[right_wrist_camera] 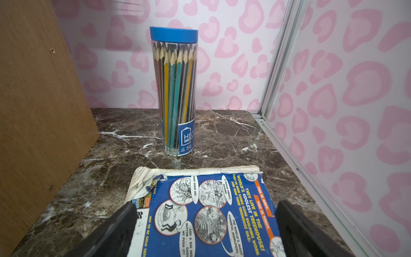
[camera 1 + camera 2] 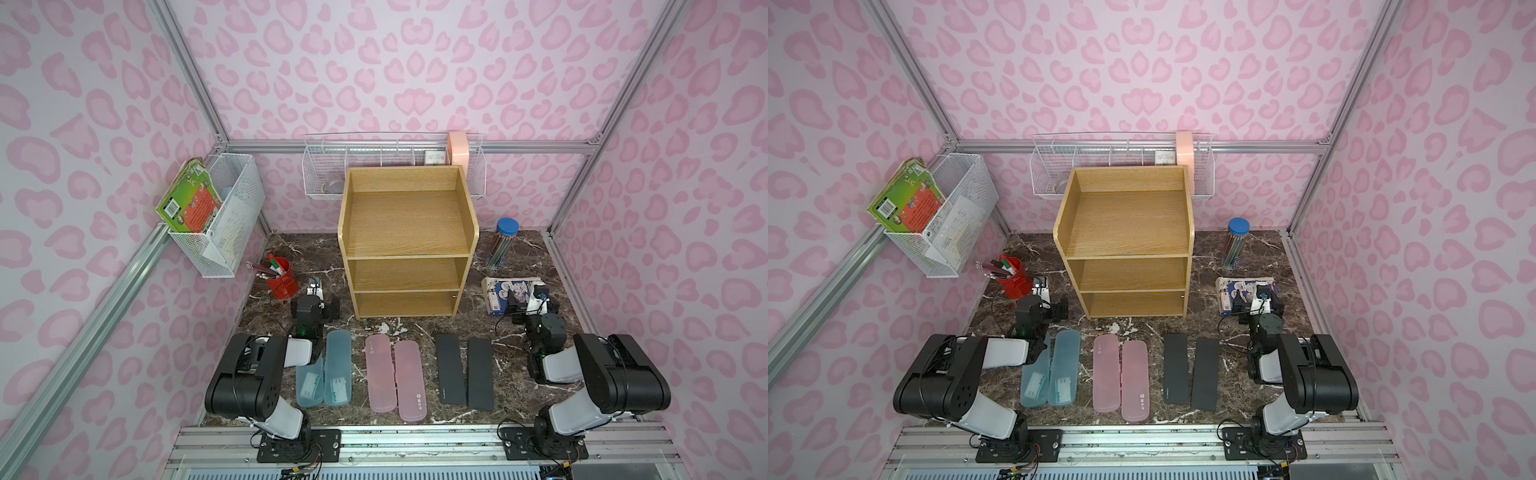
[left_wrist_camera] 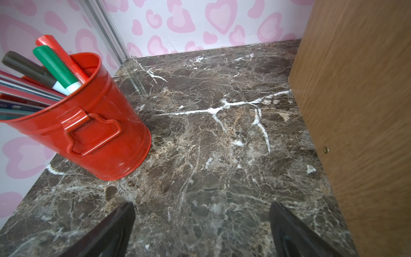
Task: Place the pencil cases on the shelf according to color
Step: Pick up the pencil case from the center of the board.
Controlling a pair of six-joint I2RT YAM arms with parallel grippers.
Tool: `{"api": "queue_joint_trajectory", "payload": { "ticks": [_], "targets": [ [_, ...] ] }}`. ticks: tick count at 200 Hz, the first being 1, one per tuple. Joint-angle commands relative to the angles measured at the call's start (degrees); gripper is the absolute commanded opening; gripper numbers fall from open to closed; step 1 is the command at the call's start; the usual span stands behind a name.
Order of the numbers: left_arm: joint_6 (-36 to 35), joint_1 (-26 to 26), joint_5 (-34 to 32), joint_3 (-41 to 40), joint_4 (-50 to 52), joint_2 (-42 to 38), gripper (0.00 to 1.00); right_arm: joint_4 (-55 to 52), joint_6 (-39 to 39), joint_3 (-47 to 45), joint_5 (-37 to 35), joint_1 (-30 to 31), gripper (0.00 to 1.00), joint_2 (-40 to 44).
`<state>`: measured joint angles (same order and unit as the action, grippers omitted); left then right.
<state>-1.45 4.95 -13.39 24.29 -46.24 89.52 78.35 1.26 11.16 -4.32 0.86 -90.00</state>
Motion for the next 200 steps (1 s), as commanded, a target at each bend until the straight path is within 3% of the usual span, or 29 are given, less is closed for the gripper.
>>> {"api": "queue_joint_trajectory", "payload": {
  "ticks": [1, 53, 70, 84, 111, 134, 157, 174, 200],
  "targets": [
    [0.0, -0.1, 0.0, 0.2, -1.0, -0.2, 0.99, 0.3, 0.1, 0.2, 0.1, 0.0, 1.0, 0.1],
    [0.0, -0.1, -0.1, -0.1, -1.5, -0.4, 0.97, 0.6, 0.0, 0.0, 0.2, -0.1, 1.0, 0.2],
    [-2.5, 0.5, -0.5, 0.2, -2.2, -2.3, 0.96, -0.6, 0.1, -0.2, -4.1, 1.2, 1.0, 2.8],
    [-2.0, 1.6, -4.5, 3.2, 8.1, -6.6, 0.96, -2.2, 0.0, -1.0, -7.2, 1.9, 1.0, 5.9],
    [6.2, 2.1, -8.9, 13.0, 31.2, -12.4, 0.96, -2.5, -2.6, -1.5, -12.9, 5.6, 1.0, 8.6],
    [13.2, 2.1, -7.7, 18.2, 40.9, -15.0, 0.96, -21.9, -3.0, 6.0, -19.3, 11.6, 1.0, 14.5],
    [19.2, 2.1, -6.4, 23.5, 51.2, -15.1, 0.97, -46.8, 7.5, 16.8, -16.4, 12.2, 1.0, 18.9],
    [24.3, 2.3, -6.7, 28.1, 61.0, -14.3, 0.96, -56.4, 10.8, 20.7, -12.5, 13.4, 1.0, 20.7],
    [27.6, 3.5, -4.6, 31.0, 71.4, -15.0, 0.96, -71.0, 14.7, 25.9, -14.8, 19.0, 1.0, 22.8]
  ]
}}
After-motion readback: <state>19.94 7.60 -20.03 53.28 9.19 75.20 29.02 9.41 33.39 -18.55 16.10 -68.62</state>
